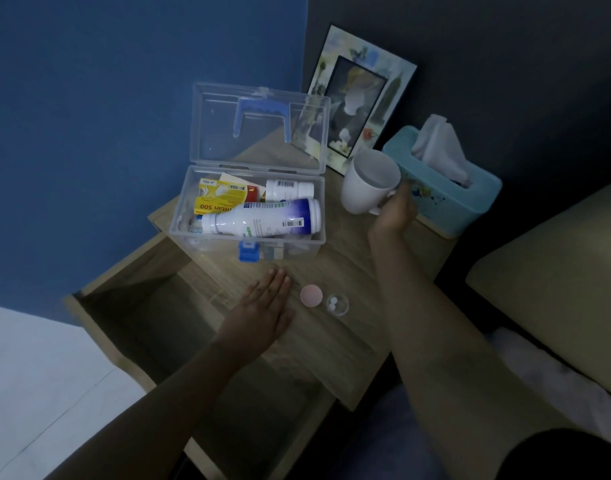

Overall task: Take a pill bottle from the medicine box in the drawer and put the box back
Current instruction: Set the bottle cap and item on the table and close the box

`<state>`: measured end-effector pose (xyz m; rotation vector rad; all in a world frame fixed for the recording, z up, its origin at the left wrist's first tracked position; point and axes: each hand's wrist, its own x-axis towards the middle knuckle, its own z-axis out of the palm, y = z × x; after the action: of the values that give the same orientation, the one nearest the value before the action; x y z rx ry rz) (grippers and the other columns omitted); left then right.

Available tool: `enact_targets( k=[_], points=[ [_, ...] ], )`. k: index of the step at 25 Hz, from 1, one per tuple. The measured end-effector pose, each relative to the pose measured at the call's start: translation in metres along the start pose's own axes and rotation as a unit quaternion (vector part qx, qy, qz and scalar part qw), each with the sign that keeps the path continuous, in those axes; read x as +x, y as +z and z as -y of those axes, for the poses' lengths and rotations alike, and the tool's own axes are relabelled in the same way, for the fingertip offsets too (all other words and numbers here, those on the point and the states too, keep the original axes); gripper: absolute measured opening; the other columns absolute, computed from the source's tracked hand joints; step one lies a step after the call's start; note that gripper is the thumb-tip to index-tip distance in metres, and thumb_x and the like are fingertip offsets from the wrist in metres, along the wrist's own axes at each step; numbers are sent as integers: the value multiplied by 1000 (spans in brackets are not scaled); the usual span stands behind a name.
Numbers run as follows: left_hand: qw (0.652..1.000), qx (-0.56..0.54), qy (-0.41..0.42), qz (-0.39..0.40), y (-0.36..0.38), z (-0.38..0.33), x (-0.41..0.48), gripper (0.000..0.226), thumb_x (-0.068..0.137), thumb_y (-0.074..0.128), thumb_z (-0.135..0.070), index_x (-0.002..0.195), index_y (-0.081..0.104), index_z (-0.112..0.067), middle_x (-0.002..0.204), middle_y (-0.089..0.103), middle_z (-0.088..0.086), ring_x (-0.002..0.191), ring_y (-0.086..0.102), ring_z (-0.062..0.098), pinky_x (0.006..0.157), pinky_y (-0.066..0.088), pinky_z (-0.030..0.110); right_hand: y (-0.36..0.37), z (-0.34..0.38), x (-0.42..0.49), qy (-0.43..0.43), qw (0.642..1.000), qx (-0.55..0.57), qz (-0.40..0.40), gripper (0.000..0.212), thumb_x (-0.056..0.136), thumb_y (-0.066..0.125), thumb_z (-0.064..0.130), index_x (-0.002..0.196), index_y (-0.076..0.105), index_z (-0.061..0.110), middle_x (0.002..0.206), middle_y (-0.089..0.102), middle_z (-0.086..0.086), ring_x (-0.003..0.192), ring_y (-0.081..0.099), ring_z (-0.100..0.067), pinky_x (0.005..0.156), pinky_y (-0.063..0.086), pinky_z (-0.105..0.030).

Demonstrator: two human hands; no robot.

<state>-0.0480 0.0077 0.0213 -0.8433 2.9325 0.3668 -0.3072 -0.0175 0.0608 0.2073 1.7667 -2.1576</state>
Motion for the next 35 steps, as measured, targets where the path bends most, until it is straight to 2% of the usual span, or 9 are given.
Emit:
enact_targets(
  k=[2,5,9,11,23,27,29,32,35],
  points=[
    [1000,27,1,-7,0,8,5,57,92,33,-37,133,49,-1,140,49,18,131,45,33,105,37,46,-11,2,-11,-7,1000,8,9,32,95,45,16,64,52,19,74,56,0,69,55,-13,60,44,-29],
    [1000,14,-1,16,6,21,9,61,97,24,-40,146,23,-4,155,17,15,145,17,31,117,9,39,-34,-6,-34,-15,1000,-11,20,31,93,42,15,64,52,21,73,57,3,67,54,-8,59,43,-26],
    [1000,9,-2,14,12,24,10,60,99,25,-39,149,12,-7,159,10,14,148,5,26,113,-5,31,-69,-24,-65,-38,999,-26,5,38,89,44,9,53,46,21,50,52,13,45,46,6,43,37,-11],
    [1000,2,-4,21,17,26,11,60,100,25,-38,149,7,-10,160,4,12,148,0,23,111,-11,28,-77,-32,-72,-32,999,-23,9,40,89,44,7,52,45,20,51,48,10,42,43,6,41,35,-10],
    [999,-31,-8,3,27,29,12,61,99,29,-39,149,11,-10,159,10,12,147,3,23,113,-4,30,-84,-48,-68,-34,999,-31,9,34,88,46,10,56,53,20,59,54,6,47,50,5,46,40,-10],
    [998,-37,-16,55,18,31,16,63,99,25,-42,150,5,-12,161,3,9,148,-2,20,116,-2,30,-83,-45,-71,-55,996,-64,-4,33,89,47,11,57,54,18,60,55,4,48,52,6,46,41,-11],
    [995,-58,-14,75,4,31,17,63,99,26,-42,150,3,-13,161,1,8,148,-3,18,117,1,30,-83,-43,-74,-40,996,-79,0,28,91,45,14,66,58,13,68,58,-1,61,56,-3,56,45,-20],
    [997,-77,-6,9,-21,28,7,62,98,30,-42,150,9,-14,161,7,7,148,3,17,117,5,29,-86,-34,-77,-10,997,-73,-27,28,97,39,19,107,59,1,96,56,-8,86,52,-16,70,43,-18],
    [993,-81,42,-80,-49,28,-9,61,97,36,-39,148,16,-13,159,16,9,143,3,12,113,4,27,-87,-1,-72,-131,987,-76,-57,16,94,42,12,100,54,5,93,50,-8,76,47,-9,59,38,-16]
  ],
)
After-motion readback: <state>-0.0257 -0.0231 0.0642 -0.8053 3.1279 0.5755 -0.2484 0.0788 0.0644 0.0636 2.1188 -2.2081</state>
